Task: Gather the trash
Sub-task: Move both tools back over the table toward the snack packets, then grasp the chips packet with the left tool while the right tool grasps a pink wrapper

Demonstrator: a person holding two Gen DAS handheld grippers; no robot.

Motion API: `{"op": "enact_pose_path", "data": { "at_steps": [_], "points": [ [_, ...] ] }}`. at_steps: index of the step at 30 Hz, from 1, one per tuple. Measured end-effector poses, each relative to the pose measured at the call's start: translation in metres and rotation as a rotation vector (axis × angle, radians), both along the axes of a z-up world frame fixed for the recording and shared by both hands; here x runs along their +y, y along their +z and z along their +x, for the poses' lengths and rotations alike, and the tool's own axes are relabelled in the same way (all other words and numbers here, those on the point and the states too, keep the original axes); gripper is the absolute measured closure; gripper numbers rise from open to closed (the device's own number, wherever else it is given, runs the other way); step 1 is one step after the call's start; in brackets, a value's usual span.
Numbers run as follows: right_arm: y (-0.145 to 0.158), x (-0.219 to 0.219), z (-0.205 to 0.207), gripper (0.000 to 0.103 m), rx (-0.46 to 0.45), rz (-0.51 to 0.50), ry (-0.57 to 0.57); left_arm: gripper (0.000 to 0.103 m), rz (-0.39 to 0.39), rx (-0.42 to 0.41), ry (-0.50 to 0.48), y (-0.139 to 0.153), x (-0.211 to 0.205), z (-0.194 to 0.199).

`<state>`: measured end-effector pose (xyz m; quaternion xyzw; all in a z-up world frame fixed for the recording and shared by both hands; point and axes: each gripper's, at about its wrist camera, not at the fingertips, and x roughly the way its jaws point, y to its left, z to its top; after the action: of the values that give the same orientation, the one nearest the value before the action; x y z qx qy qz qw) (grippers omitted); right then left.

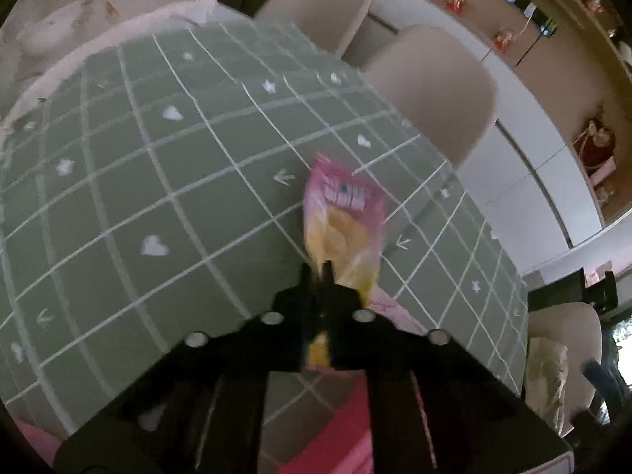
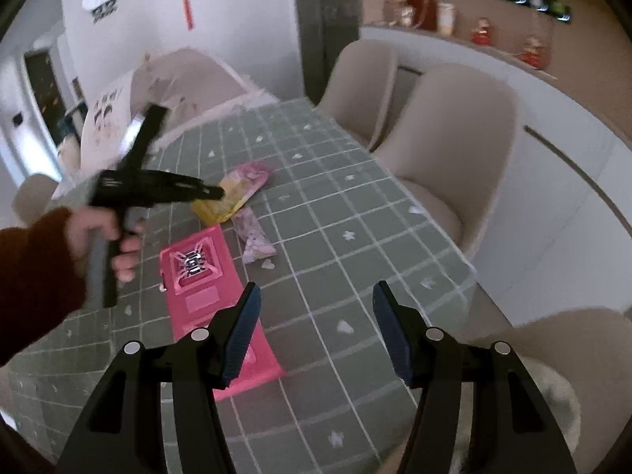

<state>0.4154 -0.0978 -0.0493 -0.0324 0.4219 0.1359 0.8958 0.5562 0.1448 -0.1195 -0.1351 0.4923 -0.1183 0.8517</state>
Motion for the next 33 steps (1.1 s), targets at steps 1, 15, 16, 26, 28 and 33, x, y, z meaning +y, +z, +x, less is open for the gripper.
{"op": "enact_pose_path", "data": {
  "at_steps": [1,15,16,26,28,33],
  "points": [
    [-0.005,0.005,0.009,0.047,0.007,-0.009,0.019,0.100,-0.008,-0.017,0.009,0.005,0.004,-0.007],
    [-0.065,0.084,0.110,0.071,0.123,-0.005,0.418,0.101,-0.086,-0.041,0.159,0.042,0.073,-0.160],
    [-0.068,0.086,0.113,0.071,0.133,0.002,0.426,0.101,-0.086,-0.038,0.168,0.039,0.075,-0.169],
    [-0.089,0.092,0.141,0.082,0.177,0.000,0.376,0.101,-0.097,0.031,0.272,0.022,0.090,-0.212],
    [-0.087,0.093,0.138,0.087,0.162,-0.024,0.359,0.101,-0.093,0.028,0.273,0.025,0.089,-0.215],
    [-0.057,0.081,0.117,0.090,0.099,-0.004,0.283,0.101,-0.075,-0.016,0.252,0.040,0.085,-0.217]
  ]
}}
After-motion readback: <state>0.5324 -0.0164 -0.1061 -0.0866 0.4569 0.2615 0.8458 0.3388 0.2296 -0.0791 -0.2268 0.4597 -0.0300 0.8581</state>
